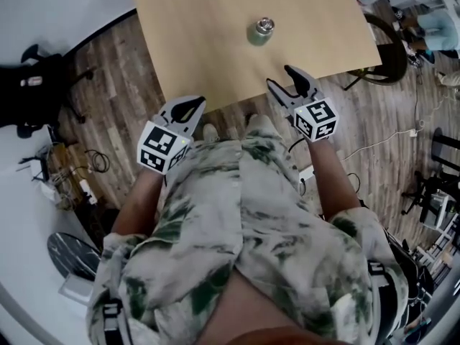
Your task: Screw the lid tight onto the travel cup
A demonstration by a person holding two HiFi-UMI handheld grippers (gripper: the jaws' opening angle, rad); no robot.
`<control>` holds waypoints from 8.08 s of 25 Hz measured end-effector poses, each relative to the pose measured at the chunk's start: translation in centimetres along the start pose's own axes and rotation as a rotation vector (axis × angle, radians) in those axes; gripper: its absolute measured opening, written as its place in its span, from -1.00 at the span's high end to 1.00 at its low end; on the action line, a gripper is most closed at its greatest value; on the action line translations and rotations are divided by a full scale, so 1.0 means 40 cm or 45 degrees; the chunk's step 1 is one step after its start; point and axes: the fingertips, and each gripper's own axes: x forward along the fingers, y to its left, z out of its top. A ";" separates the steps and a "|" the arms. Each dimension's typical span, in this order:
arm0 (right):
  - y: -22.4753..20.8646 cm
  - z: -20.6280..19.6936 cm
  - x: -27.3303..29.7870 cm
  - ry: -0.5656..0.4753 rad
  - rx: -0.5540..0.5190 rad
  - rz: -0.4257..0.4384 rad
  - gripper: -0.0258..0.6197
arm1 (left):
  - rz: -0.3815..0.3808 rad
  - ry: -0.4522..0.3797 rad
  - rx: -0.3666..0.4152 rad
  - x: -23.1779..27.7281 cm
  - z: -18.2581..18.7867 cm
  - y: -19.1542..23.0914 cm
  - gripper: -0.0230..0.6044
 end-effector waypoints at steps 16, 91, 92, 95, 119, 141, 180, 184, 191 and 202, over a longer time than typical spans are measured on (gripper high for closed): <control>-0.254 -0.055 0.214 0.090 -0.047 0.149 -0.17 | 0.129 -0.004 -0.078 0.168 0.135 0.054 0.85; -0.254 0.004 0.441 0.193 -0.285 0.460 -0.33 | 0.391 -0.020 -0.124 0.227 0.245 0.154 0.80; -0.246 0.021 0.432 0.191 -0.286 0.466 -0.33 | 0.395 -0.026 -0.120 0.222 0.249 0.156 0.74; -0.219 0.075 0.402 0.179 -0.266 0.486 -0.33 | 0.414 -0.047 -0.102 0.205 0.267 0.167 0.47; 0.018 0.398 0.267 0.194 -0.339 0.631 -0.33 | 0.182 -0.305 0.157 0.142 0.629 0.107 0.26; 0.099 0.411 0.299 0.204 -0.318 0.684 -0.33 | 0.261 -0.277 0.178 0.177 0.633 0.123 0.16; 0.098 0.406 0.319 0.194 -0.315 0.763 -0.33 | 0.235 -0.338 0.128 0.194 0.630 0.155 0.15; 0.108 0.411 0.304 0.170 -0.333 0.795 -0.33 | 0.133 -0.344 0.189 0.185 0.634 0.136 0.15; 0.122 0.408 0.271 0.163 -0.393 0.871 -0.33 | -0.105 -0.355 0.250 0.171 0.633 0.105 0.15; 0.110 0.401 0.273 0.163 -0.321 0.828 -0.33 | 0.074 -0.381 0.175 0.178 0.632 0.110 0.11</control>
